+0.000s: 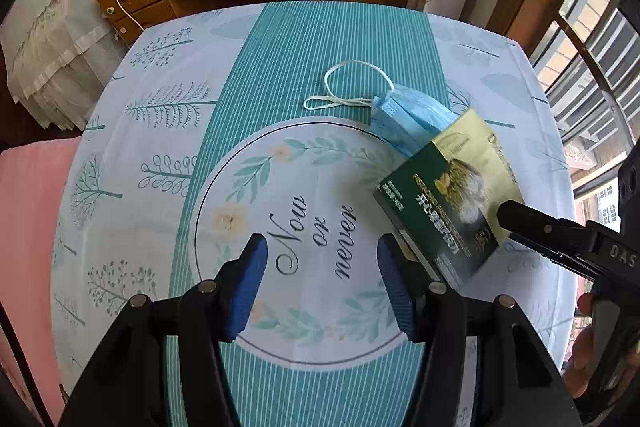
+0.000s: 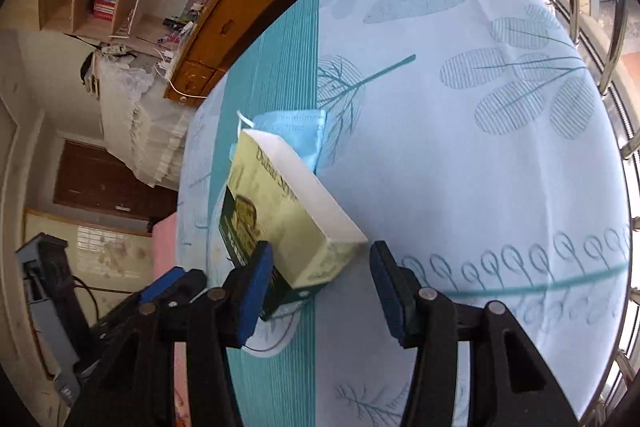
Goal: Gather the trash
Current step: 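Grasp the green chocolate box with the right tool while the left tool grasps the blue mask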
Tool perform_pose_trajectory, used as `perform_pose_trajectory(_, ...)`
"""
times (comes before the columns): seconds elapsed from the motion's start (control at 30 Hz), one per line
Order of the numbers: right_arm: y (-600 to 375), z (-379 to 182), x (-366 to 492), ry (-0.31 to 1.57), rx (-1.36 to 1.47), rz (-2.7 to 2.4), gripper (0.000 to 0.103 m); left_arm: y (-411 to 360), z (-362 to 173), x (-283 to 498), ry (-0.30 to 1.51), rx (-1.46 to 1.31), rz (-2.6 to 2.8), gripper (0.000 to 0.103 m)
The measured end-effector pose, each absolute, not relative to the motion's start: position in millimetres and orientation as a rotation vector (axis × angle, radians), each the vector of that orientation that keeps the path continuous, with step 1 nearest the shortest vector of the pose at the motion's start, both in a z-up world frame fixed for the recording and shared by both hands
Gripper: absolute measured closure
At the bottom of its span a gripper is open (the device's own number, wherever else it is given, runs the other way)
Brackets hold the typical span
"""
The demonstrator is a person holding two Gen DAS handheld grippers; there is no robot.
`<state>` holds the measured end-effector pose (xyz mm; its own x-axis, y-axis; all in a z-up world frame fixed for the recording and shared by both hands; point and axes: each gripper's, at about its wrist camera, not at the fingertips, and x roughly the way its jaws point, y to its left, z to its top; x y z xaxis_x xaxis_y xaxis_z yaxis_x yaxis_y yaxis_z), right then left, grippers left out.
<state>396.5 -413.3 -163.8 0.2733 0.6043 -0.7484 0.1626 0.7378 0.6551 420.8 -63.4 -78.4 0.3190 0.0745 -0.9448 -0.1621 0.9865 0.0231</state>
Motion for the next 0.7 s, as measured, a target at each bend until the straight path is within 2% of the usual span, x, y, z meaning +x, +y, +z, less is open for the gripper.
perform_pose_trajectory(0.3, -412, -173, 408, 1.270, 0.780, 0.450, 0.052, -55, -102, 436, 1.279, -0.113, 0.170, 0.049)
perform_pose_trajectory(0.7, -394, -175, 411, 1.315, 0.788, 0.606, 0.052, -58, -115, 443, 1.306, -0.117, 0.156, 0.056)
